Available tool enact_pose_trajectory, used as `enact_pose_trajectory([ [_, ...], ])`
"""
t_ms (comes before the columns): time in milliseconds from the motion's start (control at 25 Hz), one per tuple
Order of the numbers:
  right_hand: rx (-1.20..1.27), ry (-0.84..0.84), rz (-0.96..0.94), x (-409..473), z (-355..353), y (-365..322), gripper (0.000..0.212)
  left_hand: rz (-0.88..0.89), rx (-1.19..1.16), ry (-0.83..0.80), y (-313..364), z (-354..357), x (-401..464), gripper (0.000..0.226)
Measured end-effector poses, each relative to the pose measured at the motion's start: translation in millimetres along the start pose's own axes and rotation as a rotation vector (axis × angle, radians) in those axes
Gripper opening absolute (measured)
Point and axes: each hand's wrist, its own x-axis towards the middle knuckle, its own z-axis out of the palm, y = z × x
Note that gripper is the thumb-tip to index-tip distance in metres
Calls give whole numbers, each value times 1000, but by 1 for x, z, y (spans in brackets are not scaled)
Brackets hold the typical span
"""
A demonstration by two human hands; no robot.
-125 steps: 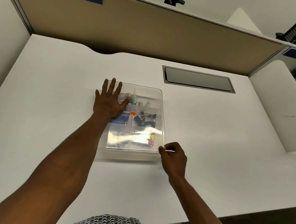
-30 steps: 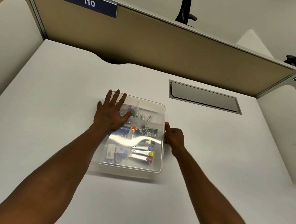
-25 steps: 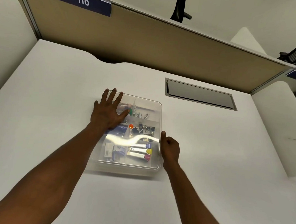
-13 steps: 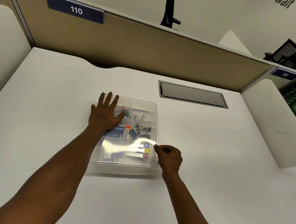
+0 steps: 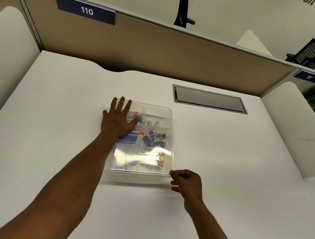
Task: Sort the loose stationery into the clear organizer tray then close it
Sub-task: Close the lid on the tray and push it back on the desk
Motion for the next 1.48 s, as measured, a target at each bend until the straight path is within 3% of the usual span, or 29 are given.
enact_pose_trajectory([
  [440, 154, -38, 112, 1, 1, 1, 10, -4, 0, 8, 1, -1, 0, 83],
  [920, 267, 14, 101, 8, 7, 7, 8, 3, -10, 10, 1, 1, 0, 83],
  [1040, 317, 25, 132, 5, 8, 6, 15, 5, -14, 9, 0, 1, 0, 83],
  [1200, 515, 42, 213, 3, 7, 6, 45, 3, -14, 8, 0, 2, 1, 83],
  [1320, 572, -25, 294, 4, 6, 5, 36, 5, -12, 6, 0, 2, 1, 84],
  [1480, 564, -43, 412, 6, 17, 10, 46, 1, -12, 2, 0, 2, 0, 83],
])
